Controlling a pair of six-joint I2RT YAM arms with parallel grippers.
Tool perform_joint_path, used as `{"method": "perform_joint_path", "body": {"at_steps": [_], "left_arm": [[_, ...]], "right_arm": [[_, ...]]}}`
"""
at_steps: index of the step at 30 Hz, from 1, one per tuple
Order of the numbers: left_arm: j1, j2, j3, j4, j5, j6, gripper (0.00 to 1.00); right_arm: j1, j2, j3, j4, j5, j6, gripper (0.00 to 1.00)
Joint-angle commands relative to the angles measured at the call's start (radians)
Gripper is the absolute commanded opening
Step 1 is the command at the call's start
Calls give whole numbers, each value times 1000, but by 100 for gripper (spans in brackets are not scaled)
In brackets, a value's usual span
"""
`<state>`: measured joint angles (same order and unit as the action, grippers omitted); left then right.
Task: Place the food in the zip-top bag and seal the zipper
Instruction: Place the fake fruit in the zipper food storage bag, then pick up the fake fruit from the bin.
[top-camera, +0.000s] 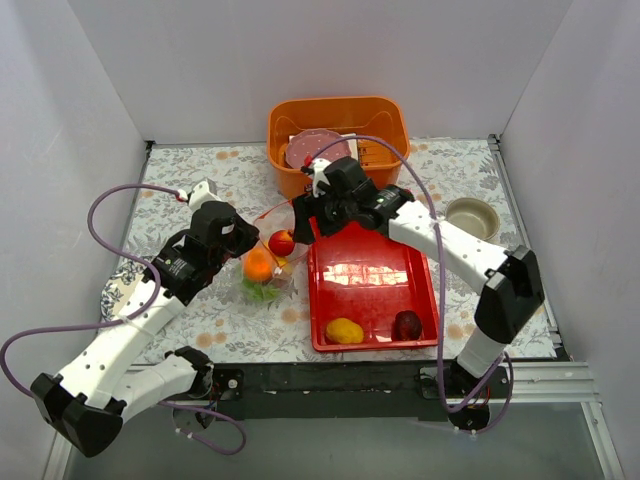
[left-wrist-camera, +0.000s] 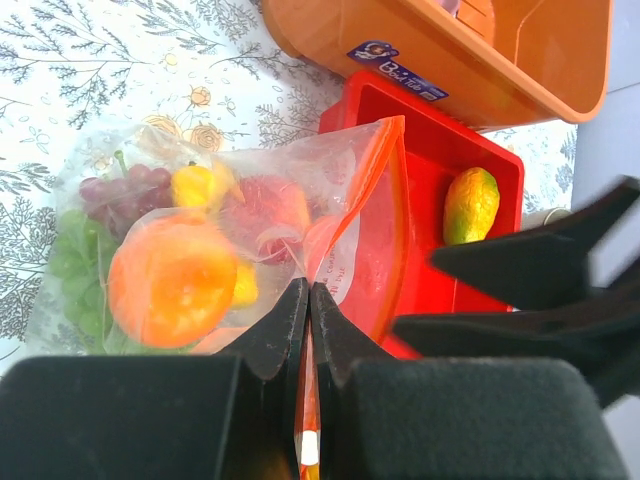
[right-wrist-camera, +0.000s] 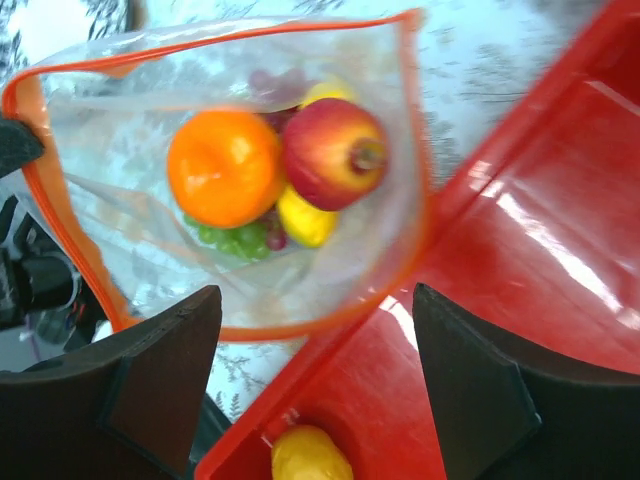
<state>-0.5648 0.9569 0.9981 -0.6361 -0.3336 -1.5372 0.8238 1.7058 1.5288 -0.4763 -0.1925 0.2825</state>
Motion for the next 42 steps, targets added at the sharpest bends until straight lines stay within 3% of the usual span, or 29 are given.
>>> {"method": "perform_joint_path", "body": {"at_steps": [1,4,5,7,14,25,34,42], "left_arm": [[5,-32,37,-13,-47,3,0],[5,-30,22,-14,-38,8,0],[6,-30,16,-8,-24,15,0],[6,-33,-10,-10,-18,18,0],[5,-64,-55,-10,4,28,0],[5,-92,-55,32,2,66,0],[6,-116,-69,36,-2,69,0],[5,-127,-72,32,-27,65,0]], "right_arm": [[-80,-141,-71,-7,184,32,84],[-120,-170,-134,-21,264,49,86],[-129,-172,-143,-30,284,52,96],[-159,-160,-160,-51,341,53,98],[-255,-75,-148,-74,360,-28,97],[-307,170,45,-123,364,-94,95],[-333,219,28,-79,418,-126,97],[-344,290,33,-59,375,-151,96]]}}
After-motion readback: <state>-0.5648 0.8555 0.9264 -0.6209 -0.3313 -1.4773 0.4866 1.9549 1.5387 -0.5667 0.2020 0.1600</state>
